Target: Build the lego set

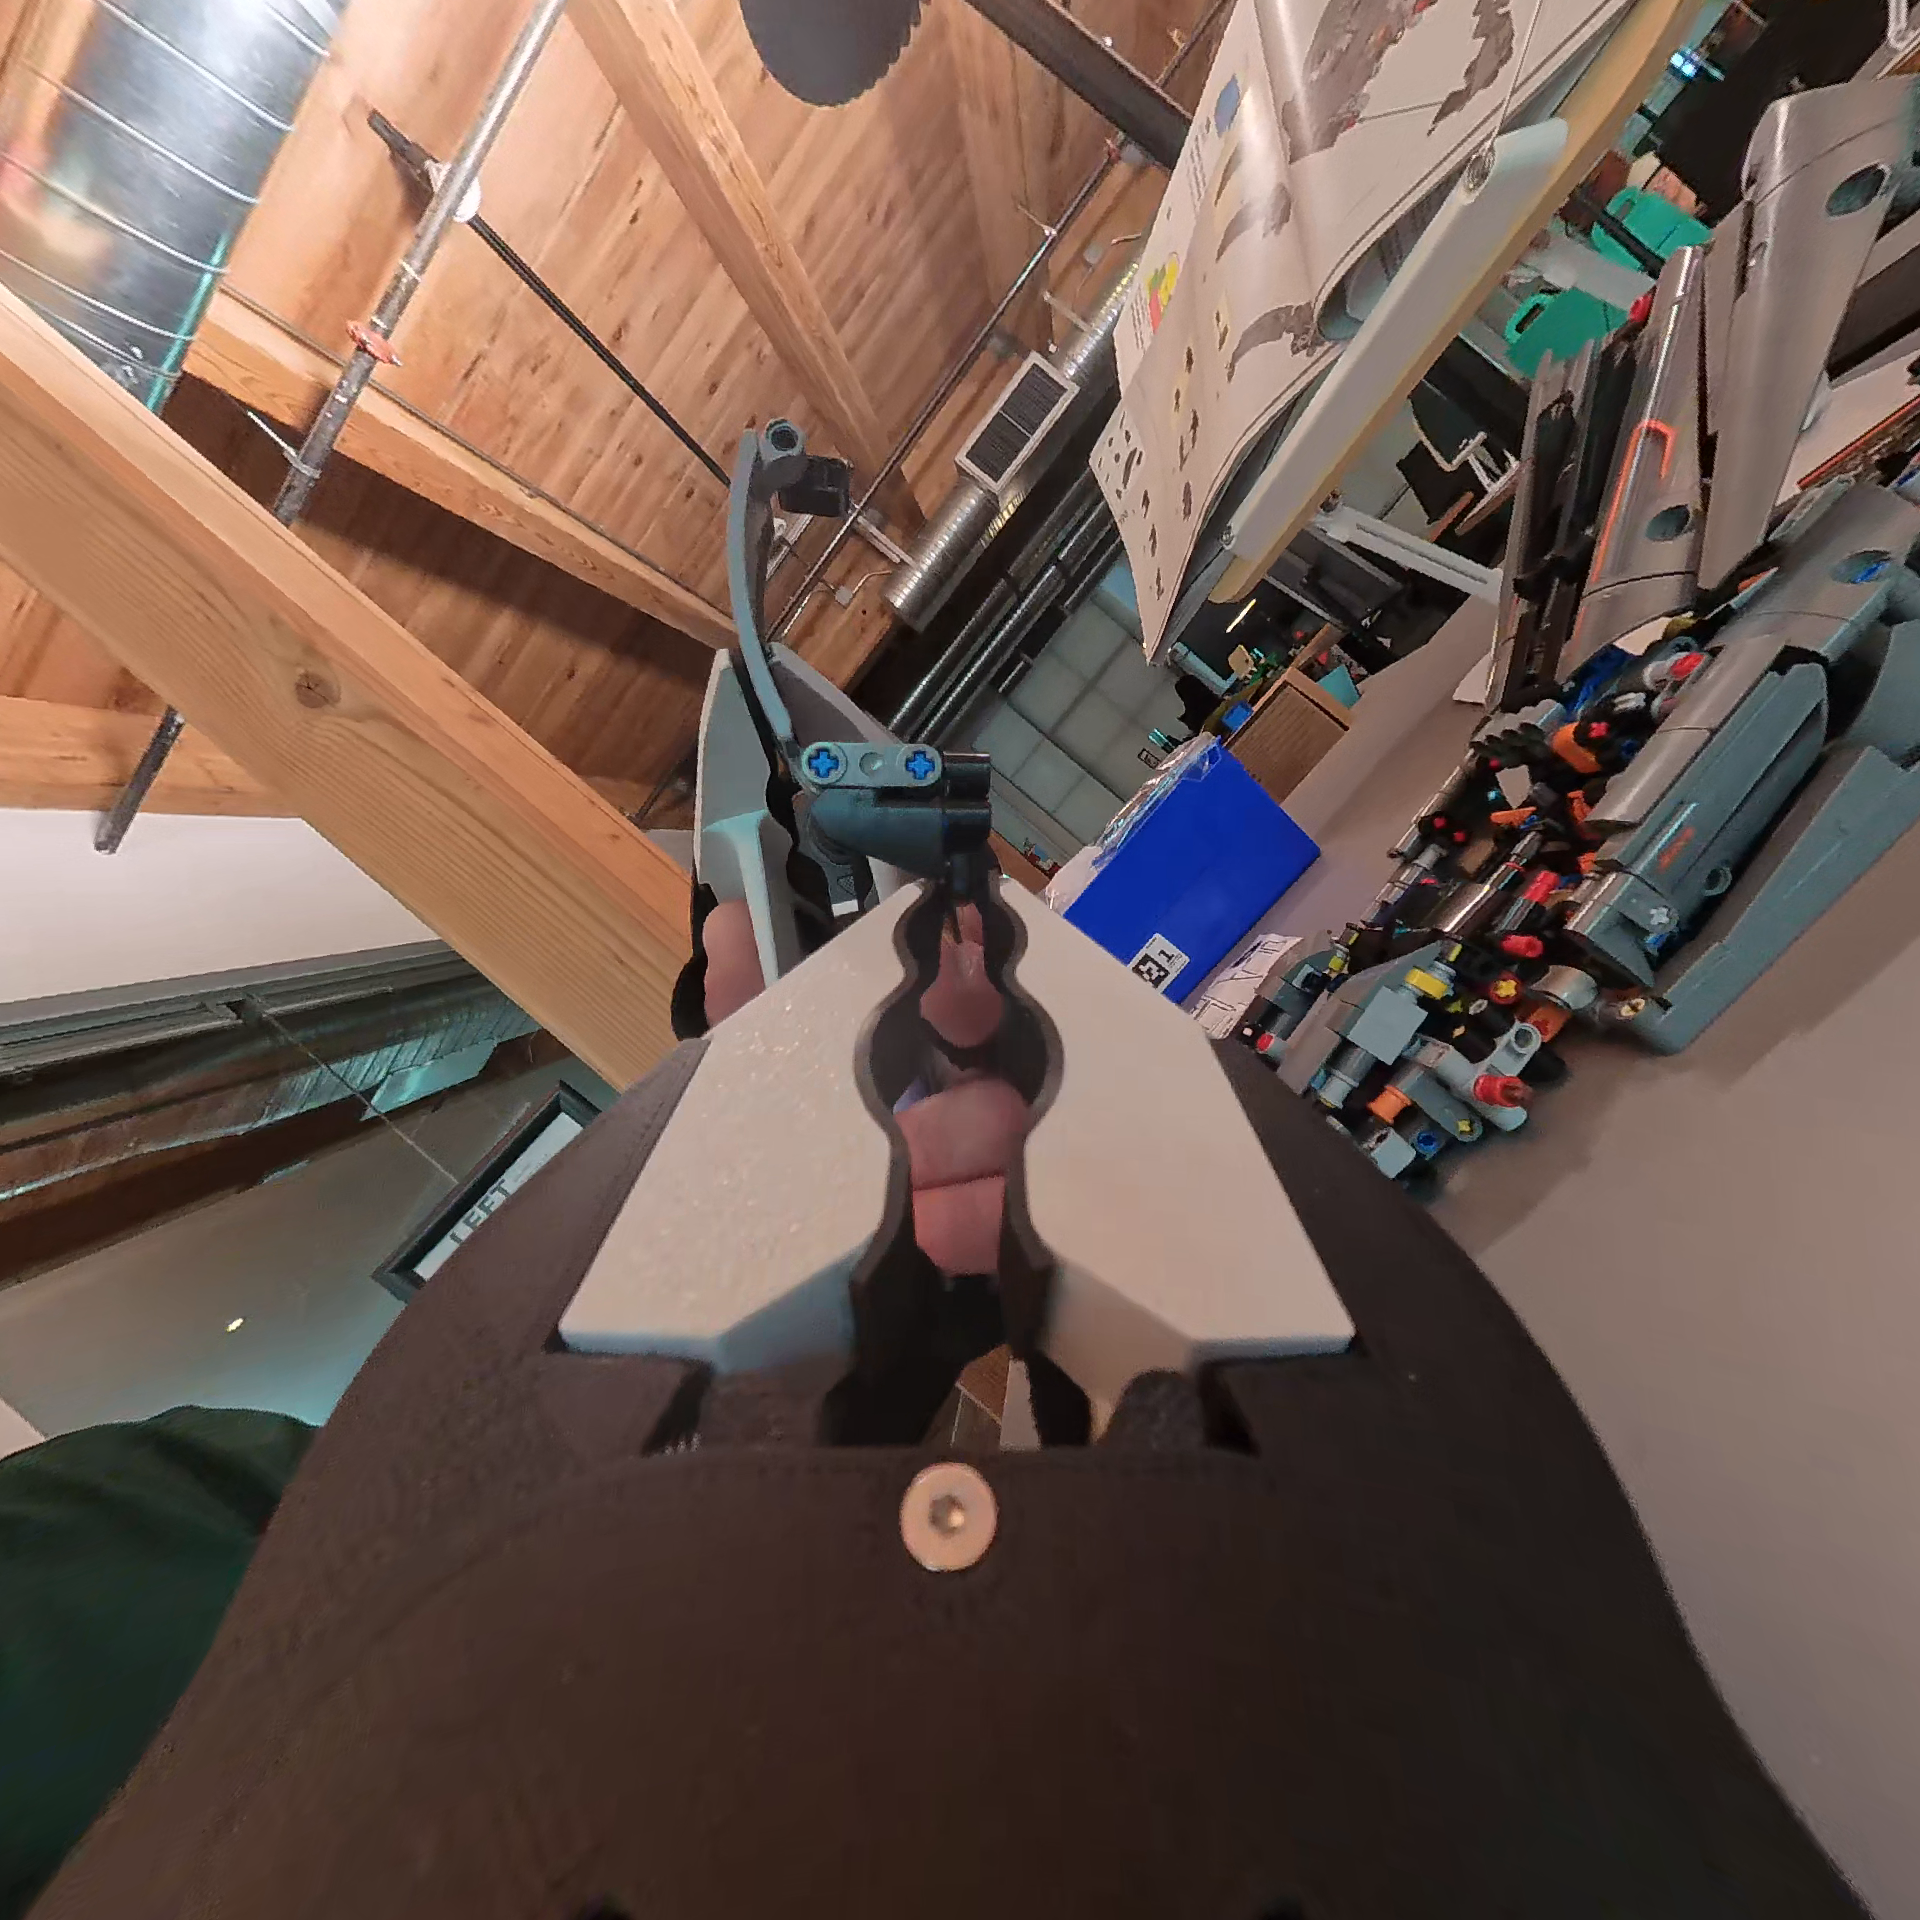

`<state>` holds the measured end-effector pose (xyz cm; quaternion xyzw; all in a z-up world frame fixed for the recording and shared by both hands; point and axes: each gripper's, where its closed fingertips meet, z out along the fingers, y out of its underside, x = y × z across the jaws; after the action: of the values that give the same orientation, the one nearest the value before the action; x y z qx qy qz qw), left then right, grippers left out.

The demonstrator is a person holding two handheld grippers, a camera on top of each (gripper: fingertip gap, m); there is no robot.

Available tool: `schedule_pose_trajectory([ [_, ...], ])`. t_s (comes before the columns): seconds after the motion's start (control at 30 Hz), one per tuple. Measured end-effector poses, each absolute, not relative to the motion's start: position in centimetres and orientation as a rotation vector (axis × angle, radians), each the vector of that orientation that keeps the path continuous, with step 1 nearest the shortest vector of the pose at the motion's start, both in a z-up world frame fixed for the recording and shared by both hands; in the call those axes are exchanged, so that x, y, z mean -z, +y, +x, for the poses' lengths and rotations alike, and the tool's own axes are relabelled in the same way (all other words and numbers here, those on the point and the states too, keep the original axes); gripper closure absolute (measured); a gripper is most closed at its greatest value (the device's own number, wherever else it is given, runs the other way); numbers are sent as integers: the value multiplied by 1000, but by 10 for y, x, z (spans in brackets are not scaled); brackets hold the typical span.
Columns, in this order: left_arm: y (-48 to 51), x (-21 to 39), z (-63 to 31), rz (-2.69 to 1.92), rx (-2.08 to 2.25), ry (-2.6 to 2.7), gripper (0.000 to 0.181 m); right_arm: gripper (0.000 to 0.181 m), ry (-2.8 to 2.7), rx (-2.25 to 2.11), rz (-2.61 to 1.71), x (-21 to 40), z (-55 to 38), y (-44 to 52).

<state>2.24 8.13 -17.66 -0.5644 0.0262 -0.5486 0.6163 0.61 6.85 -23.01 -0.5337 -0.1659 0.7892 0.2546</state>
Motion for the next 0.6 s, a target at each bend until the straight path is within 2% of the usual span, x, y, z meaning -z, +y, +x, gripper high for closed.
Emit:
schedule_pose_trajectory([
  [0.17,81,179,22,-1321,1235,66,177,177,-437,-2139,-1447,232,8,72],
  [0.27,79,183,17,-1383,1143,76,147,177,-427,-2115,-1474,236,12,76],
  [0.4,57,194,-3,-1505,913,192,119,177,-433,-2060,-1522,240,22,81],
  [0.5,40,226,-36,-1700,562,361,115,177,-463,-1998,-1588,247,28,83],
  [0.6,34,277,-84,-1927,81,560,120,177,-485,-1951,-1619,252,33,83],
])
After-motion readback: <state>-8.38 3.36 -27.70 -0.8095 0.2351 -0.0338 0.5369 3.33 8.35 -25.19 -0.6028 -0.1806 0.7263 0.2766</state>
